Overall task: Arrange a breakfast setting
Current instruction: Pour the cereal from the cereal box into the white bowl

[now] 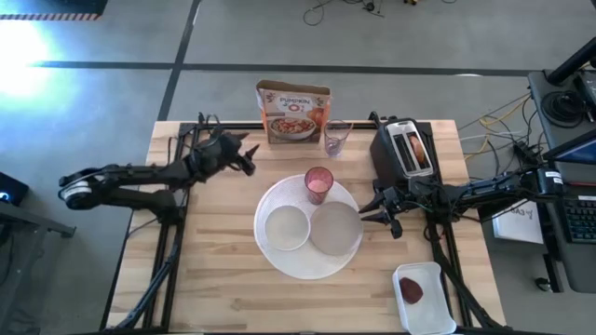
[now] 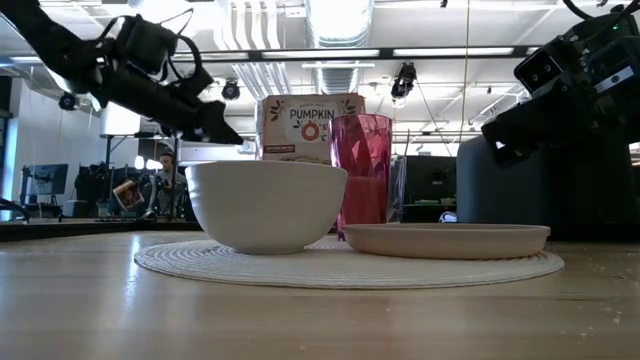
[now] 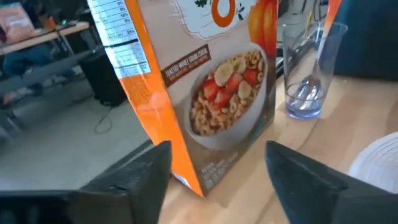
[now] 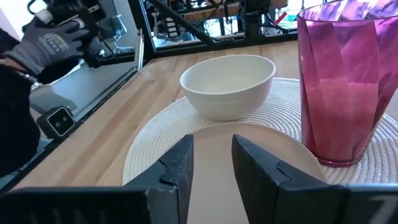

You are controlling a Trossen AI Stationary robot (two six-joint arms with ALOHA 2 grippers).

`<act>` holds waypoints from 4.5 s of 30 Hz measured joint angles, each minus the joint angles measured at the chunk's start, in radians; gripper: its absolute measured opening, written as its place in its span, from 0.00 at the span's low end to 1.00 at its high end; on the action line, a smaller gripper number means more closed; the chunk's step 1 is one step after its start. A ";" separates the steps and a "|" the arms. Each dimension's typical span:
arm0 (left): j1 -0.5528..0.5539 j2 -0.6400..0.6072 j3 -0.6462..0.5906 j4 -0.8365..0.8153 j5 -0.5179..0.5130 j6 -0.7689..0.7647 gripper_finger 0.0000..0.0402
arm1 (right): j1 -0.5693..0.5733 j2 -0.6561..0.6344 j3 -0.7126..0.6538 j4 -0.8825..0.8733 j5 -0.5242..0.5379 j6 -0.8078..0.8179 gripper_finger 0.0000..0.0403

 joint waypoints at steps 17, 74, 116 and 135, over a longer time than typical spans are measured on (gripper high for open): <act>0.396 0.459 0.136 0.535 0.573 -0.029 0.65 | 0.000 0.000 0.000 0.000 0.000 0.000 0.23; 0.452 0.579 0.297 0.319 0.785 -0.080 0.08 | 0.000 0.000 0.000 0.000 0.000 0.000 0.21; 0.184 -0.331 -0.020 -0.498 0.165 -0.209 0.08 | 0.000 0.000 0.000 0.000 0.000 0.000 0.21; 0.075 -0.370 0.172 -0.947 0.127 -0.350 0.06 | 0.000 0.000 0.000 0.000 0.000 0.000 0.21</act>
